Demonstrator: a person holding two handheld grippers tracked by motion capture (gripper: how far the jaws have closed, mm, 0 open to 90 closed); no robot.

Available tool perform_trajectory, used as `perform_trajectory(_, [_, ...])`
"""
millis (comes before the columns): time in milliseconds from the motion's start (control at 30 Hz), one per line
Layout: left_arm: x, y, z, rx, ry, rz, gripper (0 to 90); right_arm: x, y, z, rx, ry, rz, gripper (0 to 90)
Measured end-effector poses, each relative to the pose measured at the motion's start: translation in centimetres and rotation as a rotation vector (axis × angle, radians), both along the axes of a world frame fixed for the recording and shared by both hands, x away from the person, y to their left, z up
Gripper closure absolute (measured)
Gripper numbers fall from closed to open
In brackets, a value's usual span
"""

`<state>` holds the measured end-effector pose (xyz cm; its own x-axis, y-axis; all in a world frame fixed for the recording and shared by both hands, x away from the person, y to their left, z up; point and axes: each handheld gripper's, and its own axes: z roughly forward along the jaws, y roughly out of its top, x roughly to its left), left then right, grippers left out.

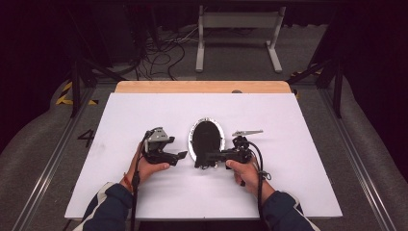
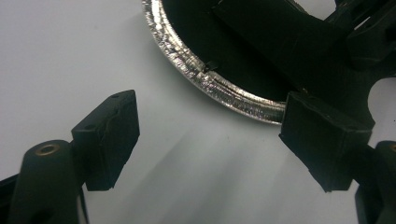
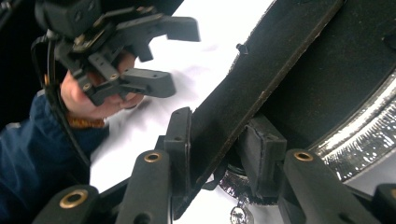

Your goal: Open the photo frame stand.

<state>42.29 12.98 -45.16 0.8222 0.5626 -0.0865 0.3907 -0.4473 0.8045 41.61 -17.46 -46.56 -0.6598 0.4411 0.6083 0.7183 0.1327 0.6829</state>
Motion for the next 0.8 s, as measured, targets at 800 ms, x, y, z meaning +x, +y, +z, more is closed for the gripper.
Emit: perform_trajectory(800, [2.3, -1.9, -0.7, -0.145, 0.165, -0.104, 36.7, -0.8, 0.0, 0.4, -0.045, -0.14, 0.065, 66.7])
